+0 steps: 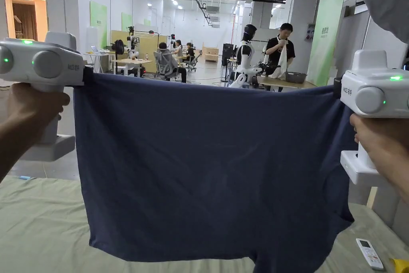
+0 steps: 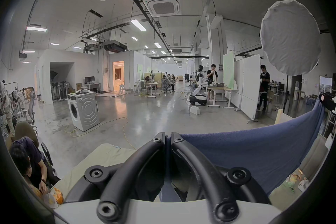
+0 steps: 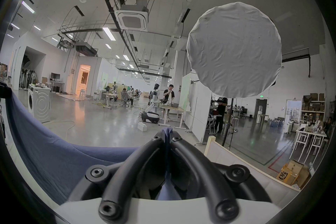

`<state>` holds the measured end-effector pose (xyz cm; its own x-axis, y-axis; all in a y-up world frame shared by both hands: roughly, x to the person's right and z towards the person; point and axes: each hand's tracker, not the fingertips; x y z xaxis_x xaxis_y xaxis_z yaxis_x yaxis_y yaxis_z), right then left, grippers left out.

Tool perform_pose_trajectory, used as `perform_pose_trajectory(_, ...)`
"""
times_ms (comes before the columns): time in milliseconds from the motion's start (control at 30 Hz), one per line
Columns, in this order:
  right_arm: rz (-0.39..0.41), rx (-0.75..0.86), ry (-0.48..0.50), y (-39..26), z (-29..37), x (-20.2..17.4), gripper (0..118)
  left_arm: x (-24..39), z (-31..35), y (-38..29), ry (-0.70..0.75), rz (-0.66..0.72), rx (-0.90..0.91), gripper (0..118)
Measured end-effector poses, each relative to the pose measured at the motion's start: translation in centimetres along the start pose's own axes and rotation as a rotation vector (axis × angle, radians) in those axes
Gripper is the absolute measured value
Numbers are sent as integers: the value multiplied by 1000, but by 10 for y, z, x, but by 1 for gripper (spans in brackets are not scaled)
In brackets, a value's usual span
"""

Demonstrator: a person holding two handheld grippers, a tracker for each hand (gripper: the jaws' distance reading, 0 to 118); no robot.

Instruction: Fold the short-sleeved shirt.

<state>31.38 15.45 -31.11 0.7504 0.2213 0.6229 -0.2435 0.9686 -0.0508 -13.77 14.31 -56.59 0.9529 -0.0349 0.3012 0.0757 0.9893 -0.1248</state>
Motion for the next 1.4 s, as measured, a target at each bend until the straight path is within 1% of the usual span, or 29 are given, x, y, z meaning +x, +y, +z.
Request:
perform_pose_trajectory(67, -2, 5, -3, -6, -7, -2, 4, 0, -6, -1, 8, -2, 3, 6)
perform_pose_trajectory(300, 43, -15, 3, -32, -8, -13, 4, 3, -14, -21, 17, -9, 3, 6)
perform_pose_trajectory(400, 54, -38, 7, -47, 2, -14, 4, 1, -12, -41, 9, -21, -12, 6)
perform_pose_trajectory(467, 44, -53, 15, -59, 13, -13, 4, 0, -7, -58, 1, -23, -27, 6)
perform_pose_trajectory(567, 46, -80, 21, -76, 33, -11, 4, -4, 5, -85, -14, -4, -43, 6)
perform_pose_trajectory(700, 81, -111, 35, -99, 63, -9, 4, -7, 33, -123, -28, -7, -66, 6)
perform_pose_trajectory(867, 85, -149, 50, -125, 105, -3, 4, -12, 80, -163, -64, 11, -97, 6)
perform_pose_trajectory(1033, 120, -166, 72, -153, 163, 2, 4, -20, 133, -198, -77, 11, -103, 6)
perform_pose_trajectory(1200, 111, -208, 98, -180, 214, 13, 4, -30, 188, -236, -91, 9, -124, 5)
perform_pose_trajectory(1267, 118, -228, 106, -193, 239, 13, 4, -32, 207, -256, -98, 1, -137, 5)
perform_pose_trajectory(1300, 140, -235, 120, -199, 250, 14, 4, -33, 219, -267, -90, -3, -138, 5)
perform_pose_trajectory(1400, 133, -280, 143, -222, 284, 15, 4, -39, 245, -298, -93, 6, -168, 5)
